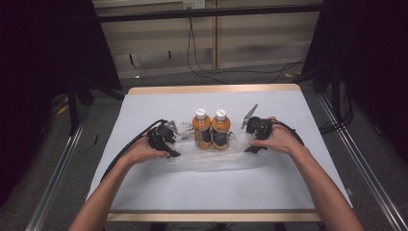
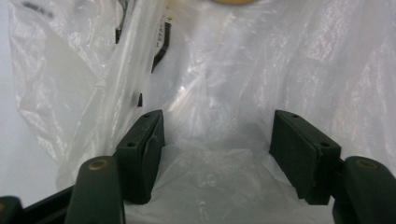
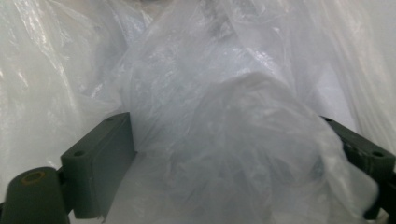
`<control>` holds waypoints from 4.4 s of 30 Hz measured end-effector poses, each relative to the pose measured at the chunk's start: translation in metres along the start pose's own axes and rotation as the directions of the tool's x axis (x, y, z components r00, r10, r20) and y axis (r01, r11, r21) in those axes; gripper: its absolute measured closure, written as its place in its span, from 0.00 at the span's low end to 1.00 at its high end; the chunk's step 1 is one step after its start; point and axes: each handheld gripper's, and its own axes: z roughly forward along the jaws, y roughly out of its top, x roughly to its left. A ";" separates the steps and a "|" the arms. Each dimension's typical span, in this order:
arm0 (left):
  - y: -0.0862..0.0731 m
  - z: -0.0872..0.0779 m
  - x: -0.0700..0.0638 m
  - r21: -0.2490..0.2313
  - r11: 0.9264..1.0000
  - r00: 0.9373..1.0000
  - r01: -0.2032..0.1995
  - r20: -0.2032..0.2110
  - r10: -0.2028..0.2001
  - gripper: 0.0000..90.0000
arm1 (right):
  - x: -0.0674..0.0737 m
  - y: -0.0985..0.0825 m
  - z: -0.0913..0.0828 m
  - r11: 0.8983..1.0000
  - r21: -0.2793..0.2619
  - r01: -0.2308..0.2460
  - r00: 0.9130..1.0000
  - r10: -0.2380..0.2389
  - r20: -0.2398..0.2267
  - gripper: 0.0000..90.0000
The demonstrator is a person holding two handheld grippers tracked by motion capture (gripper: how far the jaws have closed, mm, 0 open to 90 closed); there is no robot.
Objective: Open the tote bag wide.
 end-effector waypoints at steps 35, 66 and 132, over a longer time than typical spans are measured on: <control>0.007 -0.001 0.033 -0.013 0.997 0.997 0.070 -0.019 -0.071 0.95 | -0.031 -0.017 -0.017 0.994 -0.024 -0.104 0.993 0.105 0.048 0.94; 0.044 -0.022 -0.008 -0.120 0.992 1.000 -0.028 -0.004 0.028 0.88 | 0.013 0.040 -0.052 0.972 -0.231 0.038 0.999 -0.029 0.043 0.96; 0.016 -0.079 -0.024 -0.369 0.927 0.995 0.061 -0.053 -0.087 0.54 | 0.009 -0.002 -0.108 0.898 -0.437 -0.057 0.995 0.089 0.054 0.29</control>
